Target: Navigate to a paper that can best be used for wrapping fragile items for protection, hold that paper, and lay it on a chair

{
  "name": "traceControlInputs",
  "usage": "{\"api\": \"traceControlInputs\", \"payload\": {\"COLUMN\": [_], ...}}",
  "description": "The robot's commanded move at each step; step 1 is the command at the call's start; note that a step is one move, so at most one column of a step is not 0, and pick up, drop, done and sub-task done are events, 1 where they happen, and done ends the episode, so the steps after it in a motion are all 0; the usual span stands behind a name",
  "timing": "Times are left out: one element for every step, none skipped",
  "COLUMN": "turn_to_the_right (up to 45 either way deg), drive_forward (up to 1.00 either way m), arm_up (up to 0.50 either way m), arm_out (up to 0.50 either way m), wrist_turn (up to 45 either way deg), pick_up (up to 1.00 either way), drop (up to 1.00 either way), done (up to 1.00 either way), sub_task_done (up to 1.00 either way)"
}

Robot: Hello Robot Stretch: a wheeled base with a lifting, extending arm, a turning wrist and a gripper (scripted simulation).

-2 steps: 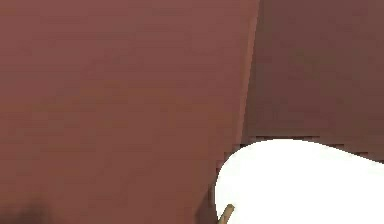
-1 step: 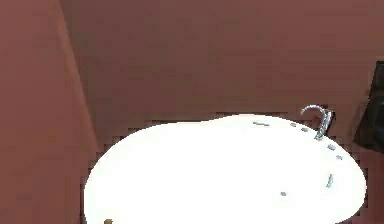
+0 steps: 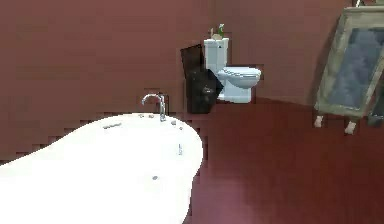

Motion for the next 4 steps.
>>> {"api": "traceControlInputs", "payload": {"turn_to_the_right": [45.0, 15.0, 0.0, 45.0], "drive_forward": [0.00, 0.00, 0.05, 0.00], "arm_up": [0.00, 0.00, 0.00, 0.00], "arm_out": [0.00, 0.00, 0.00, 0.00], "wrist_turn": [0.0, 0.0, 0.0, 0.0], "pick_up": [0.00, 0.00, 0.00, 0.00], "drop": [0.00, 0.00, 0.00, 0.00], "done": [0.00, 0.00, 0.00, 0.00], "sub_task_done": [0.00, 0.00, 0.00, 0.00]}}
